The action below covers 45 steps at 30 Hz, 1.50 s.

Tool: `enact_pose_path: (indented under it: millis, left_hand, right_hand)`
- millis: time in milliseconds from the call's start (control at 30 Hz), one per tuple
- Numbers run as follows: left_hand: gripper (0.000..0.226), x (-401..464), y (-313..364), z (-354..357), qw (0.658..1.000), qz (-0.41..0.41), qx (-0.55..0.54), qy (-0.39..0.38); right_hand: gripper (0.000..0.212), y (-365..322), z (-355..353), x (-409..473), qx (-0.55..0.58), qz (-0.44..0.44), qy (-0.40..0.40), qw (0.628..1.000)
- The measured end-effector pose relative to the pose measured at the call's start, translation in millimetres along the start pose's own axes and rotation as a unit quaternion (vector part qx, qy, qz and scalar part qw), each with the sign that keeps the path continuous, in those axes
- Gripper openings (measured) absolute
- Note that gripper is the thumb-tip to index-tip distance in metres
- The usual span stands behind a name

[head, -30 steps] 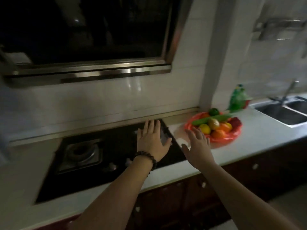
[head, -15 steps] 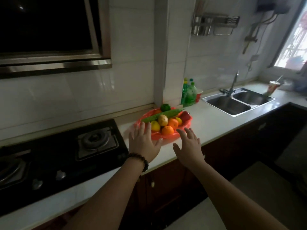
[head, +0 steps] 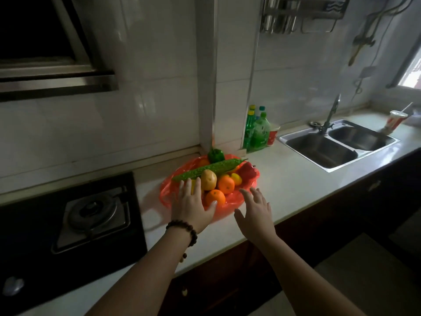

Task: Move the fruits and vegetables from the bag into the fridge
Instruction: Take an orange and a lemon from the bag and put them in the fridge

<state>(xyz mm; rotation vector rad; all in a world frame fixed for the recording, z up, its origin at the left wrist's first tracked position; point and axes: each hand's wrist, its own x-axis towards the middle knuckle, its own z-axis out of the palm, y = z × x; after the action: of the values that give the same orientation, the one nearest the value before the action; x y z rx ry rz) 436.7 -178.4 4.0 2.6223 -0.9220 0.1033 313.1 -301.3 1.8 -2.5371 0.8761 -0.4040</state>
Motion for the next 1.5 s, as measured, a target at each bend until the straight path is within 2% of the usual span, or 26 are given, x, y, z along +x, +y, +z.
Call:
enact_pose_path:
  millis: [233,500,733,867,1033,1133,1300,1500]
  left_hand:
    - [0.084,101,12,55,0.997,-0.051,-0.047,-0.025]
    - [0.090,154,19,110,0.992,-0.097,-0.039,-0.065]
    - [0.089,170,18,140,0.984,-0.169,-0.016,-0.059]
    - [0.093,176,14,144,0.979,-0.189,0.032,-0.067]
    - [0.091,183,19,143,0.973,-0.220,0.042,-0.051]
    - [0.091,181,21,140,0.971,-0.235,0.037,-0.036]
    - [0.094,174,21,119,0.962,-0.271,0.015,-0.006]
    - [0.095,157,14,94,0.954,-0.296,0.032,0.043]
  right_hand:
    - [0.061,31,29,103,-0.022,0.015,-0.057,0.998]
    - [0.062,54,58,167,-0.022,-0.013,-0.120,0.992]
    - [0.061,57,94,208,-0.026,-0.115,-0.191,0.974]
    - [0.065,70,108,228,-0.074,-0.203,-0.206,0.954]
    - [0.069,89,117,245,-0.128,-0.285,-0.250,0.917]
    - [0.074,95,121,246,-0.141,-0.288,-0.253,0.913]
    - [0.059,96,121,250,-0.122,-0.292,-0.230,0.920]
    - [0.064,93,111,252,-0.106,-0.281,-0.241,0.923]
